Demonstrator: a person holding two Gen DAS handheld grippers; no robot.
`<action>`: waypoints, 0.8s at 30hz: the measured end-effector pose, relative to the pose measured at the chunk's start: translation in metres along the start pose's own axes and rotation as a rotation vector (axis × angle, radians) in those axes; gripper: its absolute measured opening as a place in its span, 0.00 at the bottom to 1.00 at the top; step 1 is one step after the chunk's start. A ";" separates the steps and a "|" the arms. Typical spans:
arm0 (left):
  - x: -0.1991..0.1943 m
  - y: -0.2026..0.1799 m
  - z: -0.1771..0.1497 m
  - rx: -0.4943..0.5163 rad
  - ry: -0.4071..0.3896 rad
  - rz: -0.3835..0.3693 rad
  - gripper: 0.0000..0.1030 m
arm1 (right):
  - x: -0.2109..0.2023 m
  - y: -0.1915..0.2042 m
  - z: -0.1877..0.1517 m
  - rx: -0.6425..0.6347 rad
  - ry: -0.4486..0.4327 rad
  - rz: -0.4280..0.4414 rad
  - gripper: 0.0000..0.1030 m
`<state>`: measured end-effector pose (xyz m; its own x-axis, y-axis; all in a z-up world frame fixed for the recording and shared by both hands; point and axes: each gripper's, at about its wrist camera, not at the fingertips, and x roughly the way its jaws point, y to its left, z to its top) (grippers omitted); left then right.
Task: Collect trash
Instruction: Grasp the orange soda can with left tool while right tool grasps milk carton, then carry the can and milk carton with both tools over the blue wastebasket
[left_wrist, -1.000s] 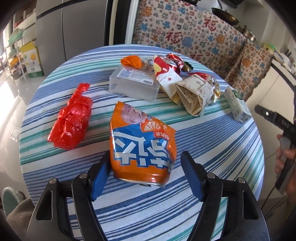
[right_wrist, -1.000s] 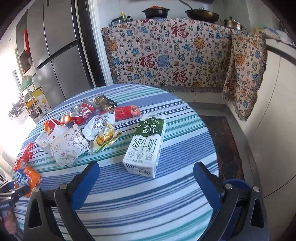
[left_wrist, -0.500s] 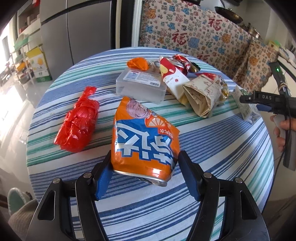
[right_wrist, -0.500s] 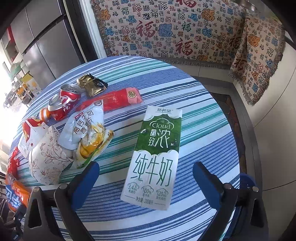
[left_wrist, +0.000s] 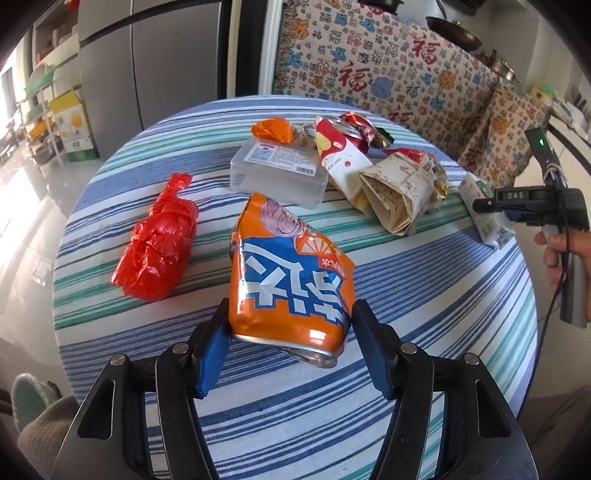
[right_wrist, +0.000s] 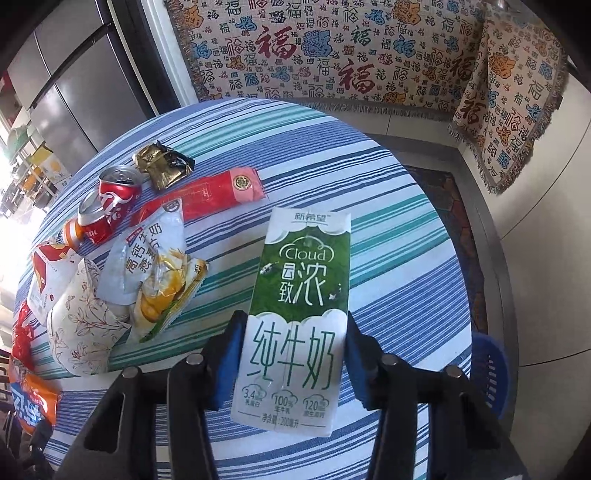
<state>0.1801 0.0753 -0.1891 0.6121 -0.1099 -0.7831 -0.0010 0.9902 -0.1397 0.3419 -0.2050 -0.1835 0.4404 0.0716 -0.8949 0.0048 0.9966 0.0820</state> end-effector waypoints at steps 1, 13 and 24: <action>-0.003 0.000 -0.001 0.000 -0.008 -0.009 0.62 | -0.004 -0.001 -0.002 -0.007 -0.008 0.006 0.49; -0.019 -0.041 -0.001 0.067 -0.060 -0.041 0.61 | -0.048 -0.011 -0.029 -0.077 -0.070 0.092 0.49; -0.016 -0.132 0.028 0.172 -0.085 -0.156 0.61 | -0.085 -0.067 -0.042 -0.029 -0.109 0.122 0.49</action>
<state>0.1925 -0.0514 -0.1411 0.6584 -0.2621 -0.7056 0.2286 0.9628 -0.1443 0.2661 -0.2765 -0.1312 0.5313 0.1886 -0.8259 -0.0795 0.9817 0.1730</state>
